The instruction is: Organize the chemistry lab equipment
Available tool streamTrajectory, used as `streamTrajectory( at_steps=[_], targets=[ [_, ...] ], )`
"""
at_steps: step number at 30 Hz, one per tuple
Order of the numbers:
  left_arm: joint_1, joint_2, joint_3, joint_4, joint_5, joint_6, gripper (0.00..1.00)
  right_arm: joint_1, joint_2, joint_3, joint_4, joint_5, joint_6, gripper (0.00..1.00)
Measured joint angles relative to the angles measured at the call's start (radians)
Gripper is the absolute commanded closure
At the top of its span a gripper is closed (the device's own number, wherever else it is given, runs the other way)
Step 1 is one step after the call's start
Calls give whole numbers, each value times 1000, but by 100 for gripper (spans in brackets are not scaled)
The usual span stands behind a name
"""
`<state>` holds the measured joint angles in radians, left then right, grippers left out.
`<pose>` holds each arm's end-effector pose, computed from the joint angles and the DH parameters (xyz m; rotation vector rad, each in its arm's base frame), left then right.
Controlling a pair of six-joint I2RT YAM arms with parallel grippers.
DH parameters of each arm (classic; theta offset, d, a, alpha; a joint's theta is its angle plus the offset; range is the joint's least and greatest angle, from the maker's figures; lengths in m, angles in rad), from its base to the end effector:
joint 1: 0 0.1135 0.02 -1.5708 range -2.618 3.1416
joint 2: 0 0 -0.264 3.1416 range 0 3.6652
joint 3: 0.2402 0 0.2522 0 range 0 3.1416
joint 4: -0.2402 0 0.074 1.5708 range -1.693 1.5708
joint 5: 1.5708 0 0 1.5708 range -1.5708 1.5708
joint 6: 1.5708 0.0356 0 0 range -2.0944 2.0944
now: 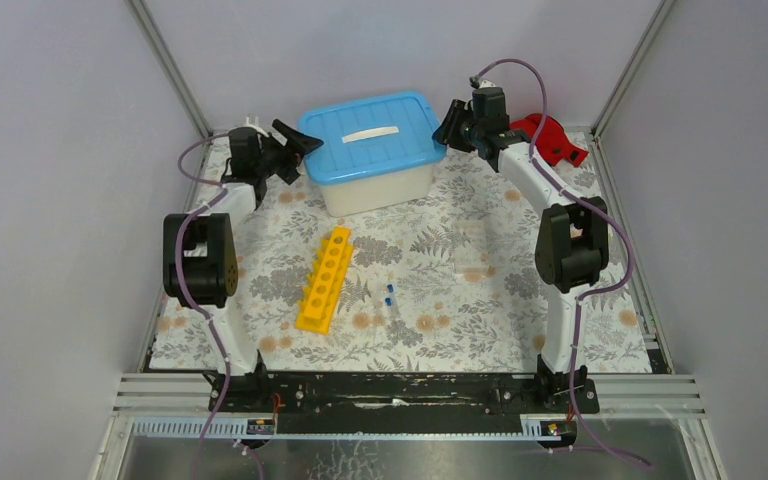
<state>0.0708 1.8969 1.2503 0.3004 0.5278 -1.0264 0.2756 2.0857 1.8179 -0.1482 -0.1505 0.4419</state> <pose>0.4350 0.0129 0.2283 -0.7204 1.9078 -1.1278 0.4816 0.1417 0.2922 0.0693 2.0329 0.6081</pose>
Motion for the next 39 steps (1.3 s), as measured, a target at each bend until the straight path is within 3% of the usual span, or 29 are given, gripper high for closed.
streamTrajectory(
  at_steps=[7,16,24,32,39],
  targets=[
    [-22,-8,92,-187,-111,131,34,-2,0,0,-1,-4,0,55],
    [-78,-23,220,-406,-269,296,34,-5,0,0,-1,-3,0,55],
    [-172,-20,387,-619,-452,447,41,-13,0,0,-5,6,-1,56],
    [-229,-20,435,-695,-615,562,41,-23,0,0,-7,1,0,56],
    [-230,-11,419,-729,-646,600,44,-12,0,0,-4,-9,0,56]
  ],
)
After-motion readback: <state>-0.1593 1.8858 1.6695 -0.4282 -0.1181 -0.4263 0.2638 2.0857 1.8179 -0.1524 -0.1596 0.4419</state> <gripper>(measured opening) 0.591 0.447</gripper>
